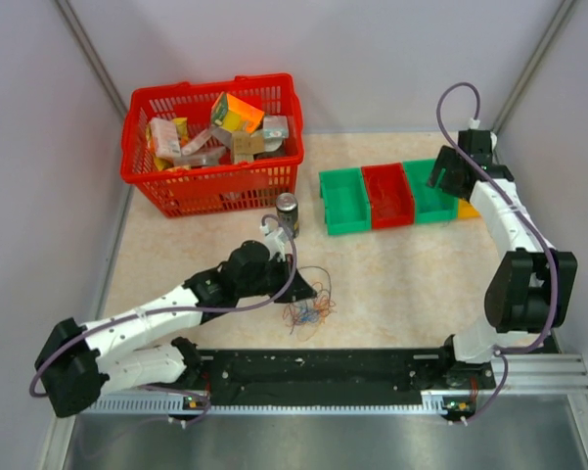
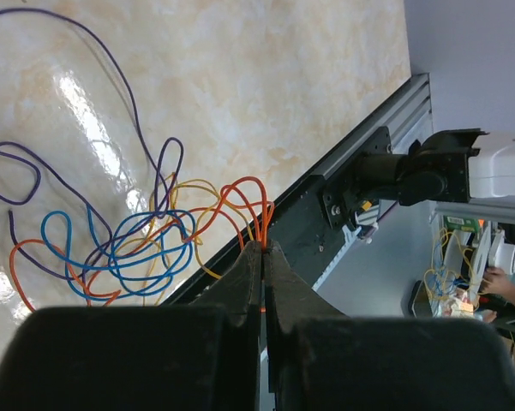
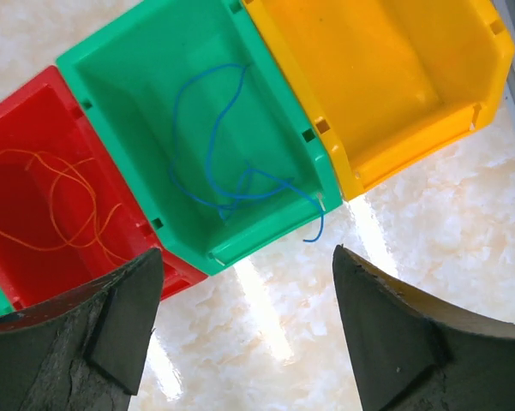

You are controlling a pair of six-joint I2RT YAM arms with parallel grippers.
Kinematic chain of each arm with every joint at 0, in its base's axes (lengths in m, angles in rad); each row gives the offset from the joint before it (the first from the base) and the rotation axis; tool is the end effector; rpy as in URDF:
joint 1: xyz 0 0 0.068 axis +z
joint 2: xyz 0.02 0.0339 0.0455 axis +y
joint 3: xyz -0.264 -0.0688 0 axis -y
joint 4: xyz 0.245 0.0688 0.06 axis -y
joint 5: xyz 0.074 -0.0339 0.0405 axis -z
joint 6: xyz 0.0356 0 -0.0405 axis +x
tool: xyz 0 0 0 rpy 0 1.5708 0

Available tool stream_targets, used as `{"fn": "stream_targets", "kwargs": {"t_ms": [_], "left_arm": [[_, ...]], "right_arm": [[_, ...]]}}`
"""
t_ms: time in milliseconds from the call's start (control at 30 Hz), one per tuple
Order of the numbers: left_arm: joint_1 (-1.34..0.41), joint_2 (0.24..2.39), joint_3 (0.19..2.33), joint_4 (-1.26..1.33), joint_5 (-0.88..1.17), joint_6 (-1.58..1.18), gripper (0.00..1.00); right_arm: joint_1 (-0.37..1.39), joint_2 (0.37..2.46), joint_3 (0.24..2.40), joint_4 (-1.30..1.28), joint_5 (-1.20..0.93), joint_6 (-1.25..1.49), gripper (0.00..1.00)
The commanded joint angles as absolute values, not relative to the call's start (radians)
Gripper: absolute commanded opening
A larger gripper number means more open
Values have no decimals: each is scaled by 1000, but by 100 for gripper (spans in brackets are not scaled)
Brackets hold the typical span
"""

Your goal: Untangle the cables

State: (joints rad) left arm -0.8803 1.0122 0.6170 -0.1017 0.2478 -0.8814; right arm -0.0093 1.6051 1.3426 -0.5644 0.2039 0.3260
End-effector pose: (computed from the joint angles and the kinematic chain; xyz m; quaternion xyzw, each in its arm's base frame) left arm 0.1364 -0.1788 0.2467 0.0627 0.8527 -0.4591 0.2412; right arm 0.3549 -0.0105 0.2916 0.1911 0.9076 -0.0366 0.3720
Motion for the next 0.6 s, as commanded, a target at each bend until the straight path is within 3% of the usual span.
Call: {"fn": "stream_targets", "kwargs": {"t_ms": [0, 133, 567], "left_arm": [[-910, 1089, 701, -25, 288, -908, 0], [-943, 1130, 742, -31, 285, -890, 0], [-954, 1222, 715, 41, 305, -831, 0]], "right_arm": [[-6, 1554, 1283, -519, 169, 360, 79], [-38, 1531, 1169, -405, 112, 443, 77], [-182, 1417, 876, -94, 94, 555, 57]]}}
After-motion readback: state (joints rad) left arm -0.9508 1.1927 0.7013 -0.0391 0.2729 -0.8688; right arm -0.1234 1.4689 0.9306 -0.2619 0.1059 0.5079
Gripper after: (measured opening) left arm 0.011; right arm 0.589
